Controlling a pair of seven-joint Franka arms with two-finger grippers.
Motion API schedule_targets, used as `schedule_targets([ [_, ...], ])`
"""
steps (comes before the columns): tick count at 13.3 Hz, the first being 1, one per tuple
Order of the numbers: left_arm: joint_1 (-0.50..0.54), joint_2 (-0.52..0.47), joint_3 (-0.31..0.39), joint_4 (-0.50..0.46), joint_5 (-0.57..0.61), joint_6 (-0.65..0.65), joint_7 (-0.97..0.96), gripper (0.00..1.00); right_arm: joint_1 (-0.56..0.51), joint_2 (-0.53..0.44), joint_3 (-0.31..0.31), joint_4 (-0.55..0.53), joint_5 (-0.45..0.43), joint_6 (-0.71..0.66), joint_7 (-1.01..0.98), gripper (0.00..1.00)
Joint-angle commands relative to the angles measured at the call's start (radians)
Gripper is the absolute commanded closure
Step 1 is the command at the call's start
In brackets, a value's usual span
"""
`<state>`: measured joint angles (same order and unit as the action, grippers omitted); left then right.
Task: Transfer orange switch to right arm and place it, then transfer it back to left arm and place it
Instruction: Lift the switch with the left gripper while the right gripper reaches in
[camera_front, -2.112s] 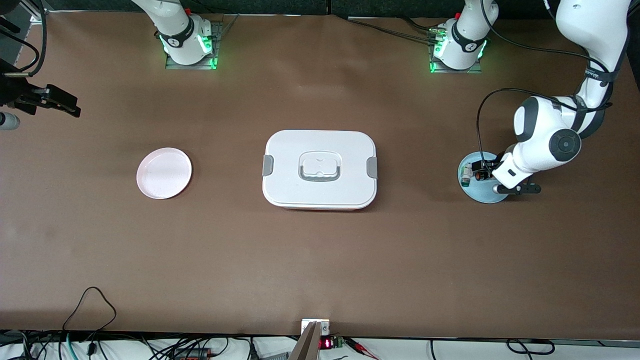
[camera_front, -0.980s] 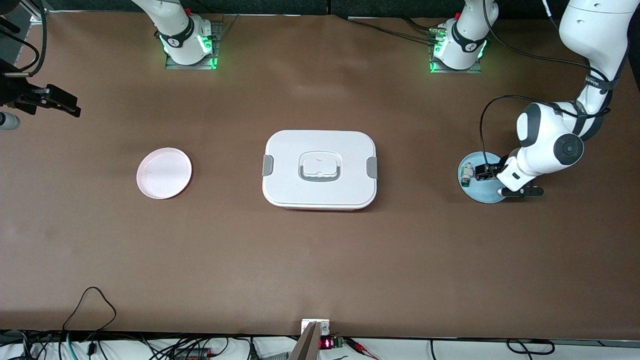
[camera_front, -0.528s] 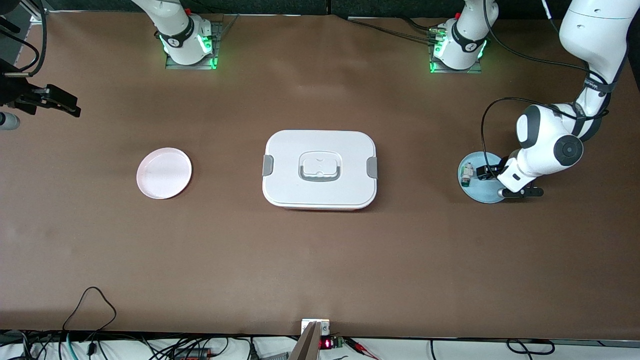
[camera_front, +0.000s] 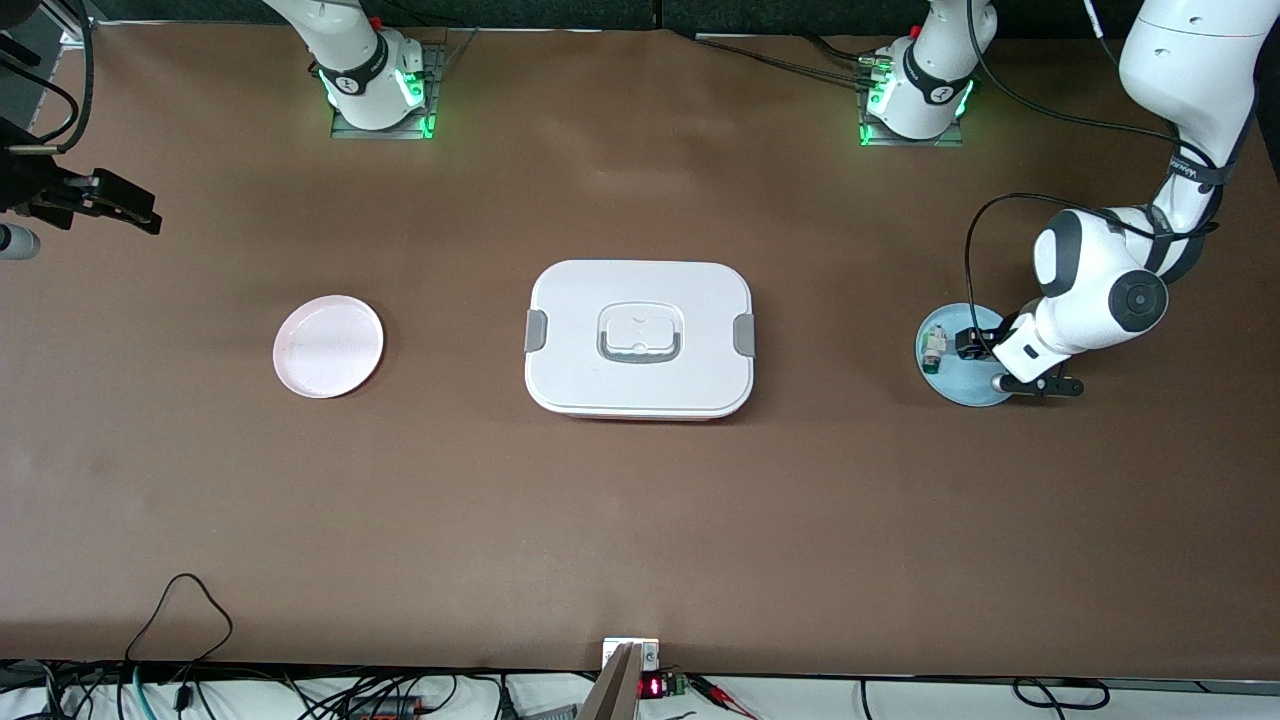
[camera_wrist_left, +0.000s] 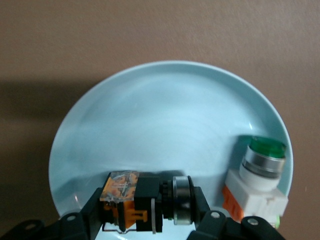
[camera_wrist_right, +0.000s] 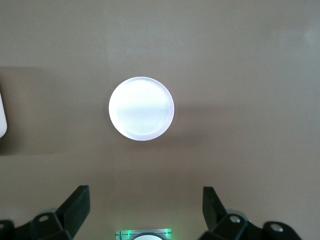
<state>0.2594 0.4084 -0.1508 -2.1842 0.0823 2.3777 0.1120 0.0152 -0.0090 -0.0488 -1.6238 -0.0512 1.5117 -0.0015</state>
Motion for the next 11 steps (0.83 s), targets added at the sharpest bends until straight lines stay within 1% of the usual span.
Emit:
schedule_targets([
  [1,0.009,-0.062,-0.044,0.058,0.011,-0.173,0.034,0.82,-0.001,-0.006,0.006,0.013,0.014,-0.018,-0.002,0.0],
  [3,0.009,-0.085,-0.071,0.127,0.002,-0.331,0.026,0.82,-0.001,-0.006,0.006,0.013,0.013,-0.018,0.0,0.0],
  [5,0.009,-0.097,-0.095,0.223,-0.056,-0.53,0.025,0.82,-0.001,-0.006,0.006,0.013,0.013,-0.016,0.0,0.0],
  [7,0.004,-0.097,-0.117,0.357,-0.151,-0.772,0.012,0.83,-0.003,-0.006,0.003,0.013,0.011,-0.016,0.0,0.0],
  [8,0.003,-0.095,-0.139,0.409,-0.186,-0.864,-0.014,0.83,-0.004,-0.005,0.001,0.013,0.011,-0.016,-0.003,0.0],
  [10,0.006,-0.098,-0.183,0.496,-0.283,-1.027,-0.139,0.85,-0.003,-0.006,0.004,0.013,0.008,-0.016,-0.005,0.0],
  [11,0.006,-0.105,-0.193,0.544,-0.361,-1.113,-0.2,0.86,-0.003,0.0,0.004,0.015,0.011,-0.015,-0.005,0.0],
])
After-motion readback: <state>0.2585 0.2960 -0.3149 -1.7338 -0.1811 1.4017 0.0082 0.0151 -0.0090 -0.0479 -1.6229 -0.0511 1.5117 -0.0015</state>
